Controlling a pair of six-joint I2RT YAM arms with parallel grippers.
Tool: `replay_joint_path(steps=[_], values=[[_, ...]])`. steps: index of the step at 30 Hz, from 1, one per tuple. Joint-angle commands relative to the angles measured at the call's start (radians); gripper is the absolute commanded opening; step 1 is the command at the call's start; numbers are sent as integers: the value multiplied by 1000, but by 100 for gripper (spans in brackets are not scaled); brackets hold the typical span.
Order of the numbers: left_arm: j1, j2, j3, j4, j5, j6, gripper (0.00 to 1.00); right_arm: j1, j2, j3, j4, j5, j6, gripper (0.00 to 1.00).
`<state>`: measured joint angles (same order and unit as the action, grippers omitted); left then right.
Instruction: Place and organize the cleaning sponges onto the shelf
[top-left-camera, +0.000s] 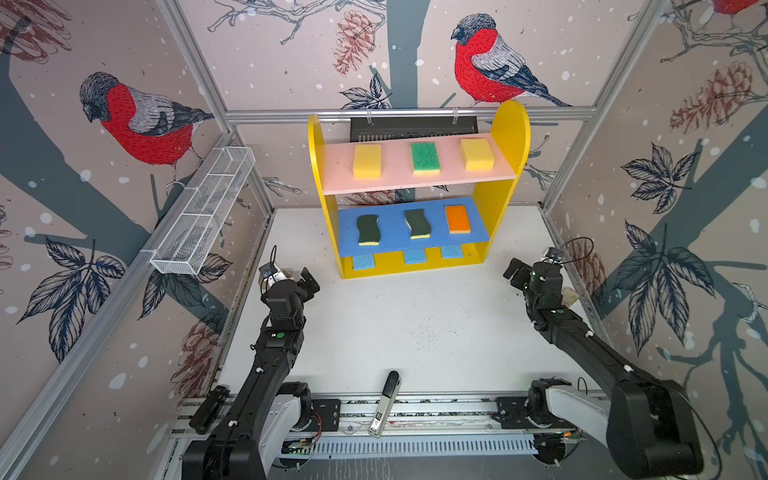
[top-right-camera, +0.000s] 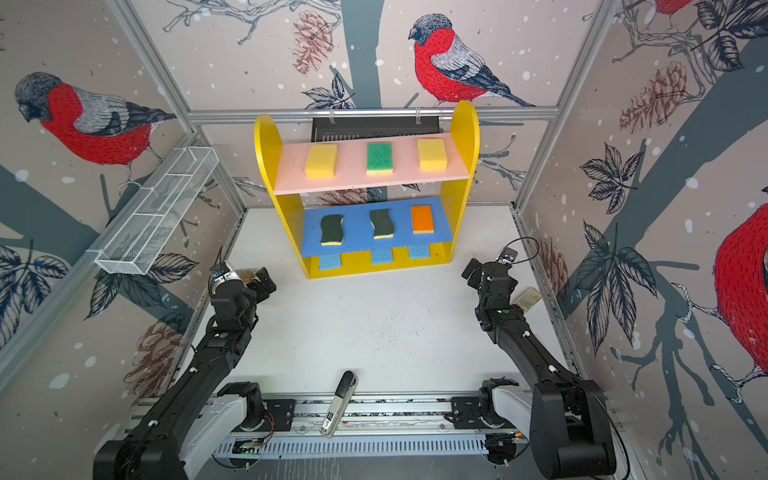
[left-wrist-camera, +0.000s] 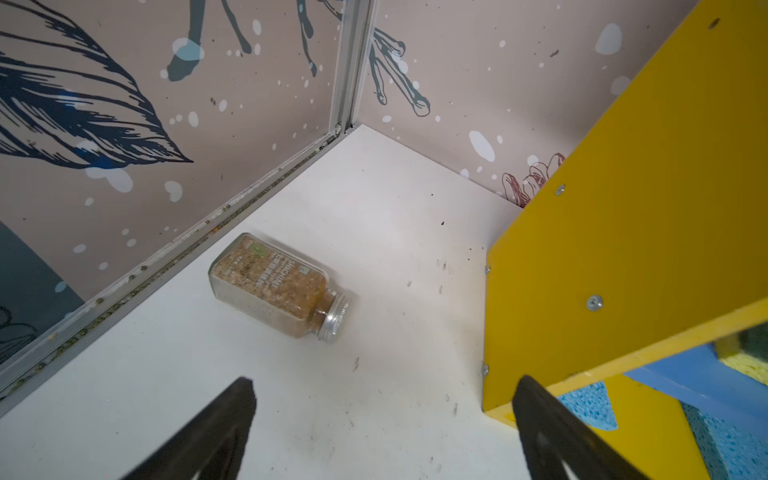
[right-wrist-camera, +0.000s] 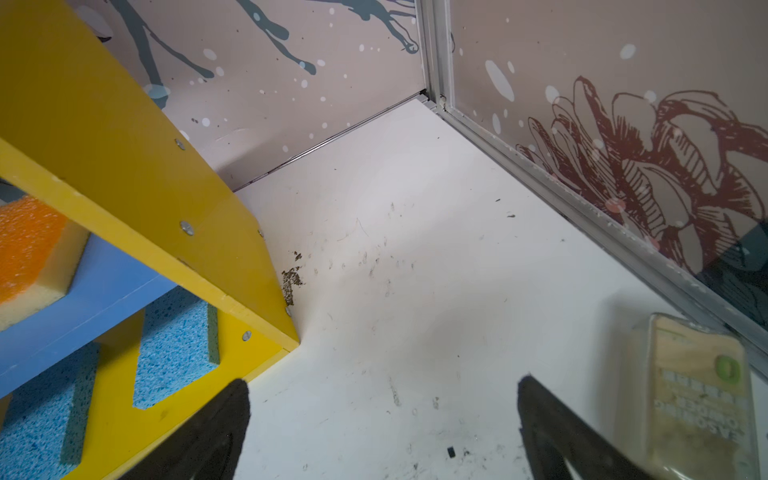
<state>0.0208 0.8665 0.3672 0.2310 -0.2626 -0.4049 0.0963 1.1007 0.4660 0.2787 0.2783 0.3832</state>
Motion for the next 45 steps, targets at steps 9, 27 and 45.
replay_joint_path(steps=[9,27,45], values=[[45,212,-103,447,-58,131,97,-128,101,-100,385,-91,-54,100],[44,475,-151,862,-26,257,97,-153,176,-214,666,-117,-166,100],[27,596,-188,1079,161,322,97,-115,259,-269,871,-148,-267,100]])
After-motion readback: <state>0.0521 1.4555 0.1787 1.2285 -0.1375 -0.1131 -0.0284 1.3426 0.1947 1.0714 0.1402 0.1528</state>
